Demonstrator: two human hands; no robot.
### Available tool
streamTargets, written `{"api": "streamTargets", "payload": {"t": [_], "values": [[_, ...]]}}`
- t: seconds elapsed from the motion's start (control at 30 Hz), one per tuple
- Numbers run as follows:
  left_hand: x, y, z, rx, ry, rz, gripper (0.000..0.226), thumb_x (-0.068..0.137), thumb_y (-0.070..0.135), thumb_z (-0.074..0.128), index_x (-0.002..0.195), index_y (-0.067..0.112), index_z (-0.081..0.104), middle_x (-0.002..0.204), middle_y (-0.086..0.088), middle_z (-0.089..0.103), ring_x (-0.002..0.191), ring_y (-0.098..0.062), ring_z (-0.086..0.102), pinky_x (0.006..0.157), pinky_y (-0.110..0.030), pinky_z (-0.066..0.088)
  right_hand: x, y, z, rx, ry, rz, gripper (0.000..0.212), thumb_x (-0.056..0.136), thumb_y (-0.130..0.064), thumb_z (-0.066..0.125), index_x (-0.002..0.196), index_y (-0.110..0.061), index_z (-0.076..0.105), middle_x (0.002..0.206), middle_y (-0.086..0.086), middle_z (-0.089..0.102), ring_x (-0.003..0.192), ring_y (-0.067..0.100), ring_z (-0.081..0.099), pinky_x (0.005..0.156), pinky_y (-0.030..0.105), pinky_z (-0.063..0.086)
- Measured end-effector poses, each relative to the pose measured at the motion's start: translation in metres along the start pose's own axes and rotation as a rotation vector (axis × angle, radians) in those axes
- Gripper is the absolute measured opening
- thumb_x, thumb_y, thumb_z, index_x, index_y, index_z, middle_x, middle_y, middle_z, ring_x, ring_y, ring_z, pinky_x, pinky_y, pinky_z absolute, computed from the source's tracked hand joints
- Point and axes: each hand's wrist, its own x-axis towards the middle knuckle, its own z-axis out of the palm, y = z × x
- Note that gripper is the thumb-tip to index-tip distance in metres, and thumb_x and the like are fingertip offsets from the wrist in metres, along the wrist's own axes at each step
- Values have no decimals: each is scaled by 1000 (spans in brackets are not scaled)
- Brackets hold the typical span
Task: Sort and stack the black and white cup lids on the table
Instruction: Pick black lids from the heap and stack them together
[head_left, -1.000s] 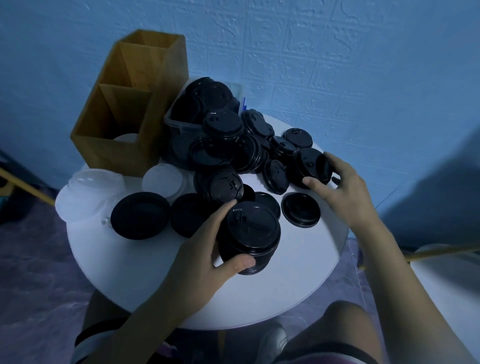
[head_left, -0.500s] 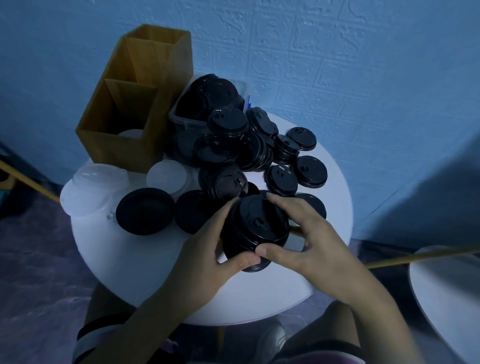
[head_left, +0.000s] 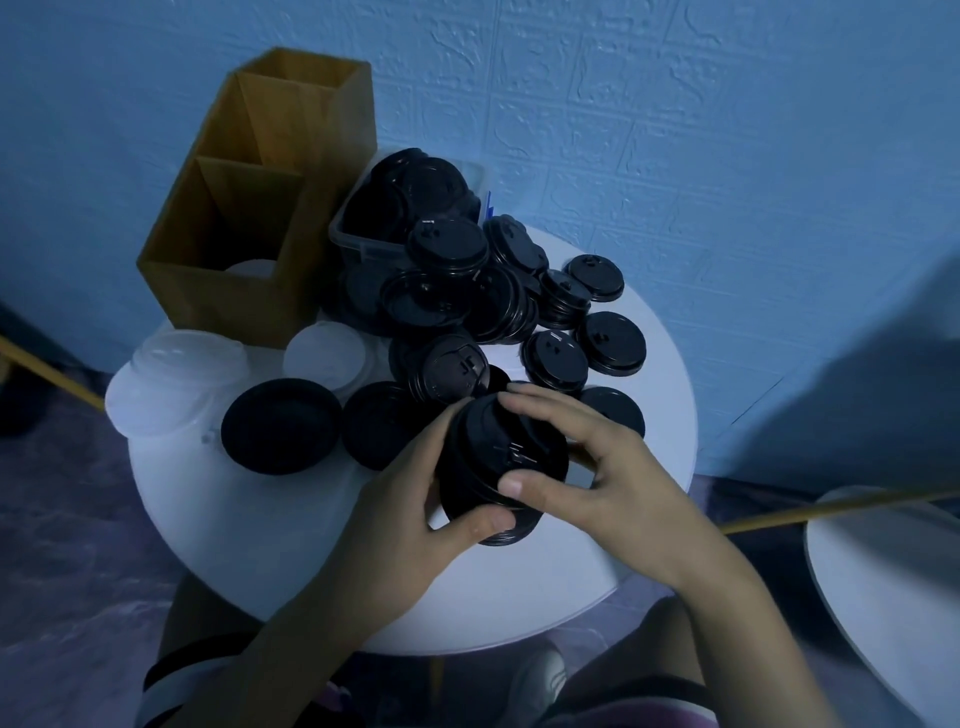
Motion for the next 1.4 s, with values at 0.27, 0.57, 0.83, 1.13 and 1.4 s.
{"api": "streamTargets", "payload": {"t": [0.27,0.57,0.83,1.13,1.4], "values": [[0,-3,-1,11,-16,-24,84,80,50,73,153,51,30,147,18,54,138,-8,51,113,-46,44,5,-4,-7,-38,-120,13,66,79,-36,78,141,-40,55,147,-32,47,138,-9,42,119,27,34],[0,0,-3,5,-31,-2,85,83,48,74,155,48,29,148,18,53,139,-8,50,113,-46,44,7,-5,-9,-111,-149,-17,68,81,-34,79,145,-37,54,148,-30,45,140,-10,38,116,16,31],[-1,3,-3,-20,-47,-26,87,79,29,86,150,46,38,139,15,61,131,-7,57,108,-40,50,2,-5,-10,-95,-164,-32,61,85,-27,81,139,-43,59,152,-30,41,142,-10,36,115,17,32],[1,2,-3,-30,-39,-46,89,78,28,88,151,45,38,138,17,61,131,-4,56,108,-39,49,6,2,-9,29,-217,-36,59,87,-12,80,139,-34,60,151,-23,44,142,-2,40,111,15,36],[2,1,-2,11,-5,-45,92,72,25,93,147,44,44,131,16,65,125,-6,60,103,-39,53,-4,9,-2,42,-162,-24,65,90,-27,76,147,-34,45,149,-20,46,143,7,42,118,30,36]]}}
